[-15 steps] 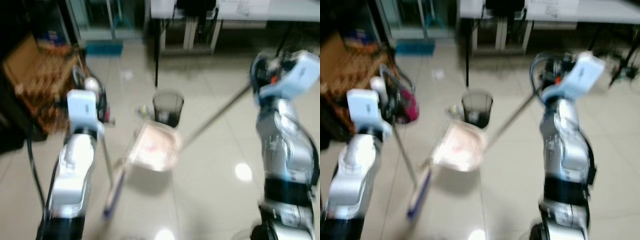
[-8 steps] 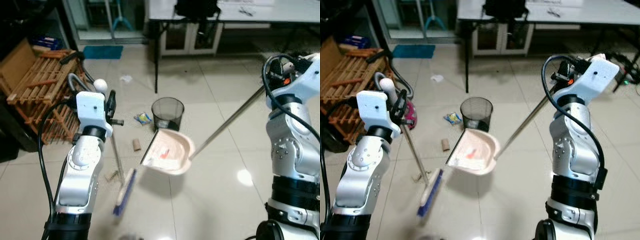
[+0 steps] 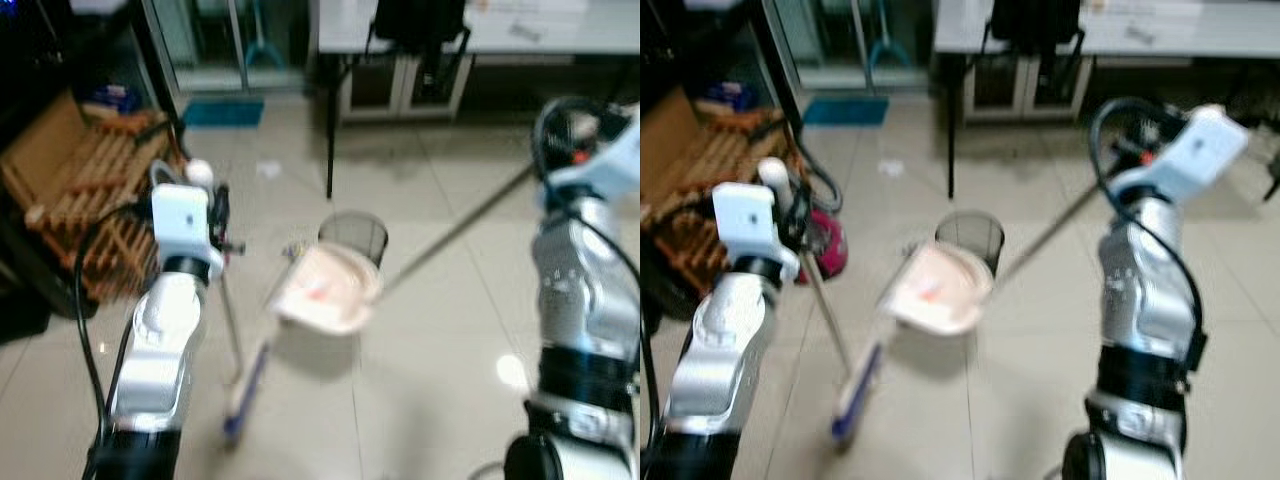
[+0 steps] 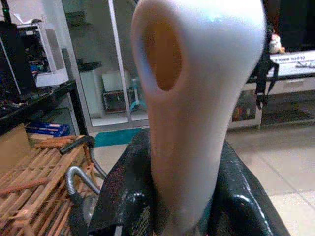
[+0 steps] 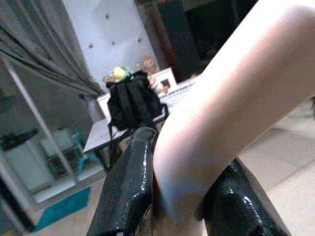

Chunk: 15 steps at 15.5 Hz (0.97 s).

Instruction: Sweep floor

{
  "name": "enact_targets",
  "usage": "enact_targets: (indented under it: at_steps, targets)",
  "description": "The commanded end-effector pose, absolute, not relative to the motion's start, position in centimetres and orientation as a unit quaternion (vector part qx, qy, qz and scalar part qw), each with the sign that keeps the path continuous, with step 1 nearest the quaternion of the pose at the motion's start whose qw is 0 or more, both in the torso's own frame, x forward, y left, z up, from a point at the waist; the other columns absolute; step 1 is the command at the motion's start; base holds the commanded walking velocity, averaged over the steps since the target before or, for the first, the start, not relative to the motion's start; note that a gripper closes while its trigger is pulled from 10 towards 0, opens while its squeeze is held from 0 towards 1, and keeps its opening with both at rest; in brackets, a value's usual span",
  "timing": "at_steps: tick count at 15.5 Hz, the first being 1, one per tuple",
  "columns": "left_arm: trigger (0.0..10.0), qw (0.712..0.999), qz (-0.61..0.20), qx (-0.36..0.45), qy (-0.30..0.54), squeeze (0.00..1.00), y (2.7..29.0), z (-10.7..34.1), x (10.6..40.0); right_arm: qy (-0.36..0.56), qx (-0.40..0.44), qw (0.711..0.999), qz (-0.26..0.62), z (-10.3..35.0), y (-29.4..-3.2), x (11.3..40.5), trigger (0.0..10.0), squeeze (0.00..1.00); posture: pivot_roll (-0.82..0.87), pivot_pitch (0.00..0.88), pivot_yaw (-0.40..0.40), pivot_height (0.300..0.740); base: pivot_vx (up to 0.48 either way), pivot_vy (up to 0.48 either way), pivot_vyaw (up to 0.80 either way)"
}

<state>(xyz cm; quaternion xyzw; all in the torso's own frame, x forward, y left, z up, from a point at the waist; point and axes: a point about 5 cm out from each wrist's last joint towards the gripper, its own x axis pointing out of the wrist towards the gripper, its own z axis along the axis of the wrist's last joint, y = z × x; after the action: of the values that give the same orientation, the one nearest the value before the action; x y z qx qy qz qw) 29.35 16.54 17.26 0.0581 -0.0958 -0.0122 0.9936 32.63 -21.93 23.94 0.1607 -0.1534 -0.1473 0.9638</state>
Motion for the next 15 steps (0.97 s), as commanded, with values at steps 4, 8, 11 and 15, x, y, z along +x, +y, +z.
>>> enact_targets:
  at_steps: [4, 8, 11, 15]
  targets:
    - [10.0, 0.99, -0.007, 0.073, -0.117, 0.0, 17.01, 18.16, 29.41, -0.187, 0.176, 0.957, -0.137, 25.25, -21.39, 32.62, 10.0, 0.0, -0.01, 0.011, 0.011, 0.74, 0.48, 0.0, 0.0]
    - [10.0, 0.99, -0.008, 0.072, -0.118, 0.0, 16.92, 18.15, 29.46, -0.186, 0.181, 0.955, -0.141, 25.21, -21.6, 32.66, 10.0, 0.0, -0.02, 0.012, 0.01, 0.74, 0.48, 0.0, -0.4]
    - [10.0, 0.99, -0.007, 0.072, -0.117, 0.0, 16.91, 18.09, 29.41, -0.187, 0.182, 0.955, -0.144, 25.15, -21.75, 32.66, 10.0, 0.0, -0.02, 0.012, 0.01, 0.74, 0.48, 0.0, 0.0]
    - [10.0, 0.99, -0.007, 0.073, -0.117, 0.0, 16.85, 18.06, 29.4, -0.188, 0.184, 0.954, -0.145, 25.19, -21.88, 32.65, 10.0, 0.0, -0.02, 0.014, 0.01, 0.74, 0.48, 0.0, 0.0]
